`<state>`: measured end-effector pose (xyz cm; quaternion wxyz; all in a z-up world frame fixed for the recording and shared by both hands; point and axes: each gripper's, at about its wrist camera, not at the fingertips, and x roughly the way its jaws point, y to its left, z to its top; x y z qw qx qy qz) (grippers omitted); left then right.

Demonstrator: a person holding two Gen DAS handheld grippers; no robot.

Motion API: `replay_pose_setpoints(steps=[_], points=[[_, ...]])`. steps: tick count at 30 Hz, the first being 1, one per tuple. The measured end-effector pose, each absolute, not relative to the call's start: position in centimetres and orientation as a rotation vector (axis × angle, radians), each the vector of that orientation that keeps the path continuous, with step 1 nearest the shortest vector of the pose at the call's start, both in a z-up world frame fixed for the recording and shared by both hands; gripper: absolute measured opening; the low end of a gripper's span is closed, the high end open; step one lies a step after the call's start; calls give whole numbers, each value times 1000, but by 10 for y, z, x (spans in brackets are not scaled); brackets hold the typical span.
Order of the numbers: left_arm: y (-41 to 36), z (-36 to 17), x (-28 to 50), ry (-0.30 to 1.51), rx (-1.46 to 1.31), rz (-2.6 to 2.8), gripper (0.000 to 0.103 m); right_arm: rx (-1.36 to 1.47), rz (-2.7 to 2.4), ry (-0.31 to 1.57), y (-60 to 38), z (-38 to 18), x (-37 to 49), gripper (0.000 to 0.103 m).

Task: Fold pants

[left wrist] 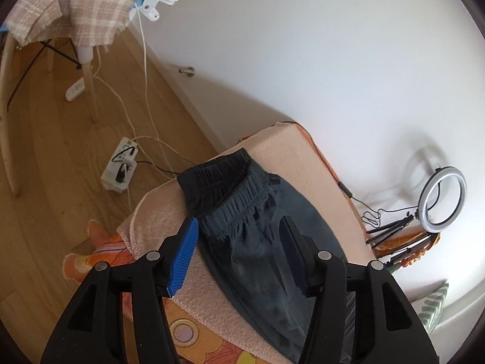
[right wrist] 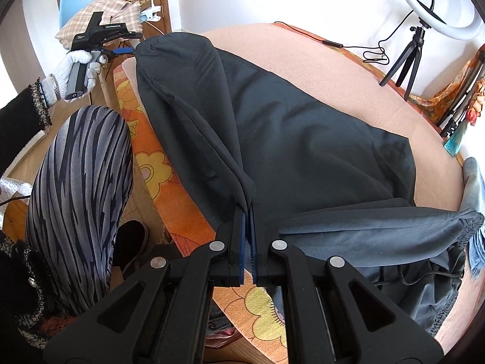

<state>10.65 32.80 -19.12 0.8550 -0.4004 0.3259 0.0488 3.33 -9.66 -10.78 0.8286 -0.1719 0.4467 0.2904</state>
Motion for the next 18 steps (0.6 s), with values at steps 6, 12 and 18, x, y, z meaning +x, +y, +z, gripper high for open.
replay_pose_setpoints(steps=[6,12,18], points=[[319,-196,116,733,-752,156,30,-354,615,941,-98,-105,32,4],[301,-179,127,732,-542,175,9,-345,606,942,-97,-106,34,4],[312,-160,139,693,-490,197,8,-308,591,920,-89,-100,43,4]])
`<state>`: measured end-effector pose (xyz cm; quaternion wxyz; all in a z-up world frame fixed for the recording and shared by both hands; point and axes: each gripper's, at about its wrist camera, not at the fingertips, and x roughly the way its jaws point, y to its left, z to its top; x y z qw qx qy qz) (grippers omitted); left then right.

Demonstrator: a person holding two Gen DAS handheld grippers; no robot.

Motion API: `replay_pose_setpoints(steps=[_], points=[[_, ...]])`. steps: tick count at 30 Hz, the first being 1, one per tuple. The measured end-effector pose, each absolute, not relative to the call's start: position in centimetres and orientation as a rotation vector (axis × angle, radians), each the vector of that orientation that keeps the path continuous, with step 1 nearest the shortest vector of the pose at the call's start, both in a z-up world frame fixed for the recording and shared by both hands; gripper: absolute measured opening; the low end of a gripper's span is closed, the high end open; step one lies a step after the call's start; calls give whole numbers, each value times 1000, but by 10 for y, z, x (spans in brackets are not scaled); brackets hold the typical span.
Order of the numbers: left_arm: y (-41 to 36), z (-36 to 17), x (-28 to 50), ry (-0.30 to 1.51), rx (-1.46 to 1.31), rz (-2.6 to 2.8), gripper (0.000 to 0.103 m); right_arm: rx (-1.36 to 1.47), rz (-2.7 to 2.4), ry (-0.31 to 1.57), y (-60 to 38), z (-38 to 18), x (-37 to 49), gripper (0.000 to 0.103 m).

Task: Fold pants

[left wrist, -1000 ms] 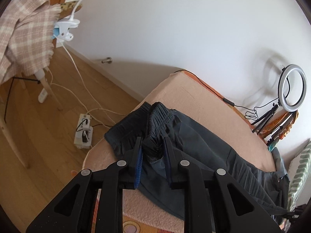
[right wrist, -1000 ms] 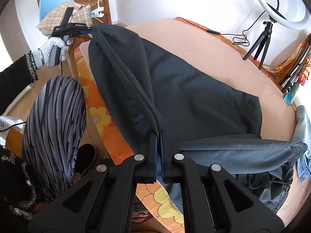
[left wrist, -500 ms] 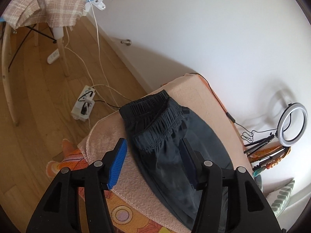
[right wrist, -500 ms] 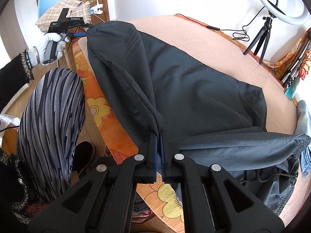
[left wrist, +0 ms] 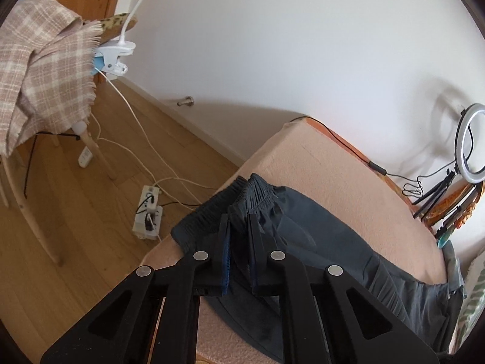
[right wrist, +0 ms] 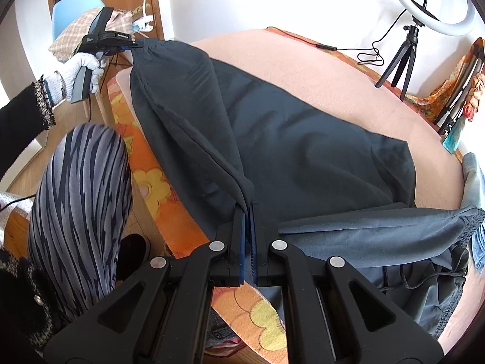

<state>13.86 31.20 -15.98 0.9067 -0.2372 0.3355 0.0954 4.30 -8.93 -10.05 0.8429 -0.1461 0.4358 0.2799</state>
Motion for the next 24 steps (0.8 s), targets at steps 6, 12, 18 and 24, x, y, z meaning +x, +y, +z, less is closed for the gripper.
replay_pose_setpoints(steps=[6,12,18,24], points=[[331,-175,141,746,-475,232,8,-312,620,908,-74,-99,44,4],[329,-192,138,785,-479,222,12,-303,629,929,-79,-115,46,4],[330,-179,124,783,-496,246,19,-231,610,927,-88,-115,43,4],[294,-128,104,696,-410,145,19,-87,584,869,-114,-96,31,40]])
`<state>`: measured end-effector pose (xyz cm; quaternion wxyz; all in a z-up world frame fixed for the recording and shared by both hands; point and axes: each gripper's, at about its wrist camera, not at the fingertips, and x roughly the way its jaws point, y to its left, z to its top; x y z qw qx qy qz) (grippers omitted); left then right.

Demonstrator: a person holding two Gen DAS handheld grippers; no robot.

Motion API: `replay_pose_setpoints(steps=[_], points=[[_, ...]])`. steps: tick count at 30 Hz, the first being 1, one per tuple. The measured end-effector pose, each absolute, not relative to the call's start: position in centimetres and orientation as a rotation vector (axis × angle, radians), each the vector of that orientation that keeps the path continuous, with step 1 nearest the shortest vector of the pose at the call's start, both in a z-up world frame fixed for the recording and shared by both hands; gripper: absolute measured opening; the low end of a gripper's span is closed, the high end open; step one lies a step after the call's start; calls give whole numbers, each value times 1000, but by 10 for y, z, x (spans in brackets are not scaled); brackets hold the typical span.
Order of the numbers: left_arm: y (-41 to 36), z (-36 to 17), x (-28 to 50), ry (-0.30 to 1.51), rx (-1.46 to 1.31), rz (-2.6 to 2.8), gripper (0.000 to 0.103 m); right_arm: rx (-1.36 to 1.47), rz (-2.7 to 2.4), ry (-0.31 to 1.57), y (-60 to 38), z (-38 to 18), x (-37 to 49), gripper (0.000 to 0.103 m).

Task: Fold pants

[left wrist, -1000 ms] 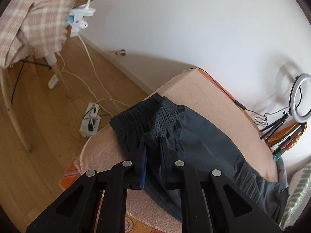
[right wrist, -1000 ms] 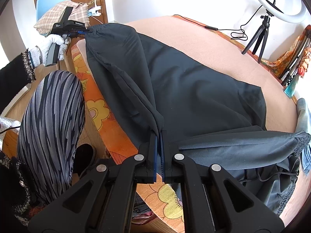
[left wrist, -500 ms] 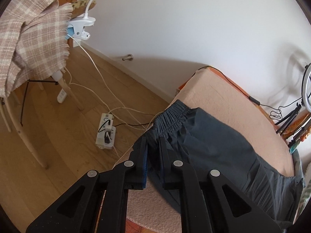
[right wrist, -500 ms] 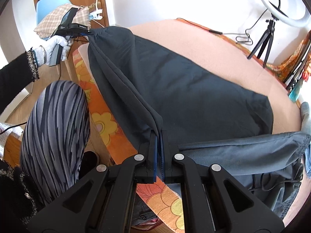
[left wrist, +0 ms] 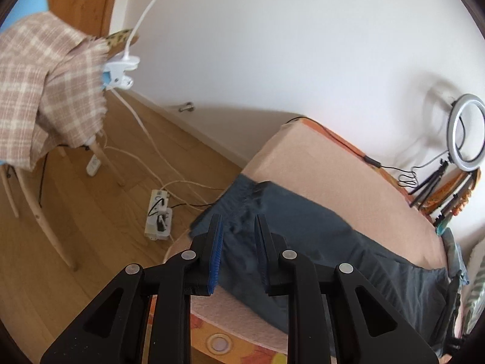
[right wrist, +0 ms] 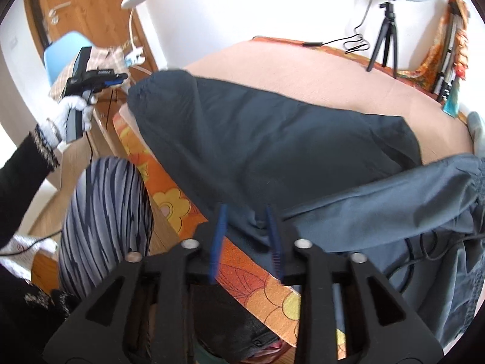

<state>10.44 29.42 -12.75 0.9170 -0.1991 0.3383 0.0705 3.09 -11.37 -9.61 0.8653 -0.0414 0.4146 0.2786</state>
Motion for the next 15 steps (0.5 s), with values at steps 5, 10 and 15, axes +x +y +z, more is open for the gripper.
replay_pose_setpoints(steps=[5,10,15], points=[[237,-87,109,656,-355,-67,49,2,528,823,-146,-83,16,47],[166,-57,123,658,-304,-285,54,81,435,802,-183,-76,2,57],[90,-42,135,695,-265,-494,65,157,307,798,-226,-76,-12,65]])
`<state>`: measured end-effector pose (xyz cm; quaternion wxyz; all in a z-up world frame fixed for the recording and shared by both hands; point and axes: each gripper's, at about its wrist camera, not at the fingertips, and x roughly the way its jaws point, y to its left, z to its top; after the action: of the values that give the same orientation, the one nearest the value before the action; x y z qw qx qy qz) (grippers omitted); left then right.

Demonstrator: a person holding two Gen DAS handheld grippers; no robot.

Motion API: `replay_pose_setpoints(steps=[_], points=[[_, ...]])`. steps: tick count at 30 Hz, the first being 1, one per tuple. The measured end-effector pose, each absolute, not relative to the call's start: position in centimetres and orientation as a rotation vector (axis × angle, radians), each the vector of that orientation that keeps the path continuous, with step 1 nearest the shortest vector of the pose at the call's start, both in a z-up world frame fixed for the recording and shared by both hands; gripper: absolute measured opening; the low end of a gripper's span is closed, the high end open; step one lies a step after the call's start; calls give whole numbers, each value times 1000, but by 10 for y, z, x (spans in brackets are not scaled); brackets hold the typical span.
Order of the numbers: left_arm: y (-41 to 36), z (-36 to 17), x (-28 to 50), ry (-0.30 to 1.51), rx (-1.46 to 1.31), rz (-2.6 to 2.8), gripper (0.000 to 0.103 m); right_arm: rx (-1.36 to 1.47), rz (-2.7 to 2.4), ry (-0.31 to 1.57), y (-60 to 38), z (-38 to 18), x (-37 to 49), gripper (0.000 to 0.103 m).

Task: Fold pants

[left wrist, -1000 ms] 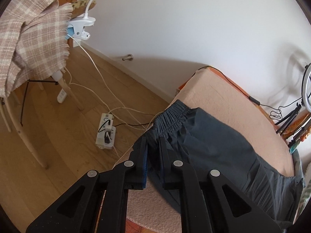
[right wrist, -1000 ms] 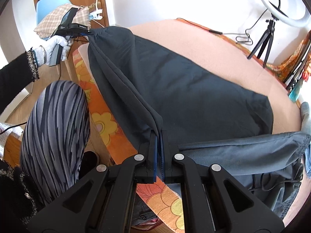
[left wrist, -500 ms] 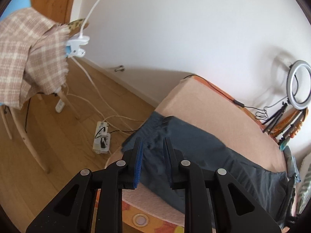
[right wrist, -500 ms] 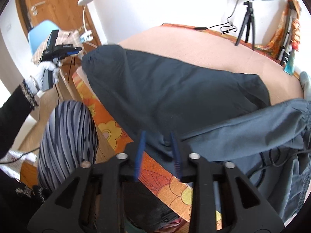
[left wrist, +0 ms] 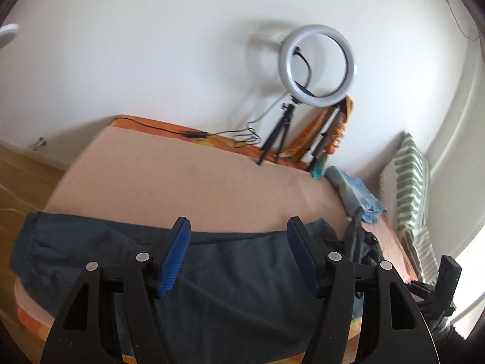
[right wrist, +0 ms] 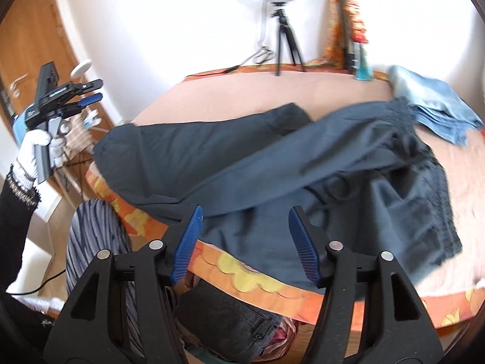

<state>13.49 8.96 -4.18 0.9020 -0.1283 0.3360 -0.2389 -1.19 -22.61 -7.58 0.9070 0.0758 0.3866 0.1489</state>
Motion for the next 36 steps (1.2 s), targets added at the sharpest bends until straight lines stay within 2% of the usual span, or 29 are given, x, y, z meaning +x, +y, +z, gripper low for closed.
replay_pose_setpoints(steps=[11,21,23,33,35,36], points=[[-90,-34,158,804,-129,-798,66,281,47,815,-339,-86,-27,68],[-254,-68,180,919,32,-955,67,331,-98,852,-428,-96,-15,68],[-277,-77,185,933,67,-956,70,346,-106,858,-439,-102,-15,68],[-345,-130,215,1014,204,-843,70,458,-94,892,-477,-140,-12,68],[-345,-138,220,1029,177,-837,66,499,-87,875,-484,-140,-12,68],[-347,-141,224,1036,155,-839,57,516,-83,872,-487,-141,-12,68]])
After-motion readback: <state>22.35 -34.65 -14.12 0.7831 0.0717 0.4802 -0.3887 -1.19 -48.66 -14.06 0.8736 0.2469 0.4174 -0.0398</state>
